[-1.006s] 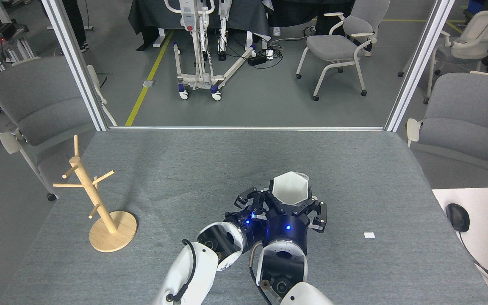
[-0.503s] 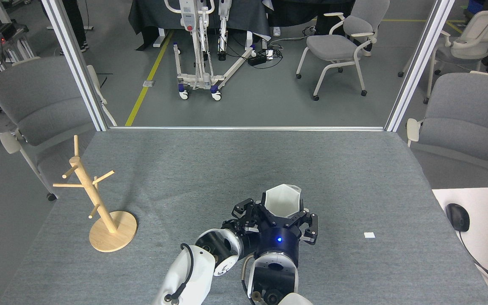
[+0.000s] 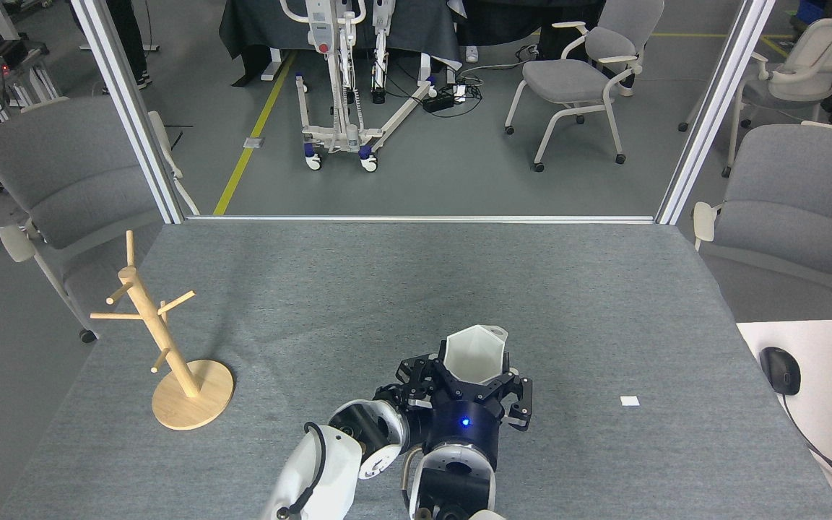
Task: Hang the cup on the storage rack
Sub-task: 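Open the right gripper to release the cup to the left gripper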
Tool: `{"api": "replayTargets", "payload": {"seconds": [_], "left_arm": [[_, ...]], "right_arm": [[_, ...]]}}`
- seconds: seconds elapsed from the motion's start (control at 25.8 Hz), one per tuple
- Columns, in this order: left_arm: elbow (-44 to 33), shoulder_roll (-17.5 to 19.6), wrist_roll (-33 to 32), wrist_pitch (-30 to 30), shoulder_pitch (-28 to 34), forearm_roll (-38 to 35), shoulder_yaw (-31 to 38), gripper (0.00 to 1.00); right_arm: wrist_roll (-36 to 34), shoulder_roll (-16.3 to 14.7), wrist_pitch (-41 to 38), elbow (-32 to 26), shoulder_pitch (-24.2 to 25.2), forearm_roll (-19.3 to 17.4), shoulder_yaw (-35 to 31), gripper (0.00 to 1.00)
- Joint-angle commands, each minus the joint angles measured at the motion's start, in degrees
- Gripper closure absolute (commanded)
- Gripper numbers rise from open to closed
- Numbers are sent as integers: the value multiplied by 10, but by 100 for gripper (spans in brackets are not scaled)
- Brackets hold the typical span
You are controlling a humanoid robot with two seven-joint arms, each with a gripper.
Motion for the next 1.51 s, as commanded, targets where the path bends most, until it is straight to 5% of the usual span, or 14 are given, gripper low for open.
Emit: {"api": "replayTargets", "payload": {"seconds": [0.0, 0.19, 0.27, 0.58, 0.77, 1.05, 1.47], "left_arm": [[-121, 0, 3, -3, -1, 0, 9, 100], [-119, 1, 1, -2, -1, 0, 10, 100], [-119, 1, 0, -1, -1, 0, 10, 100], [-114, 1, -1, -1, -1, -1, 18, 100], [-102, 1, -1, 0, -1, -1, 19, 100], [-101, 1, -1, 0, 0, -1, 19, 100], [-95, 1, -1, 0, 7, -2, 20, 100]], "right_arm": [[0, -2, -1, 7, -2, 1, 13, 27], [1, -1, -2, 14, -5, 0, 11, 4], [0, -2, -6, 14, -5, -1, 9, 2], [-15, -3, -9, 14, -6, -3, 6, 1], [-130, 2, -9, 14, -4, -13, 5, 2], [-271, 6, -24, 12, -5, -87, 5, 3], [-289, 6, -46, 10, -5, -97, 3, 3]]}}
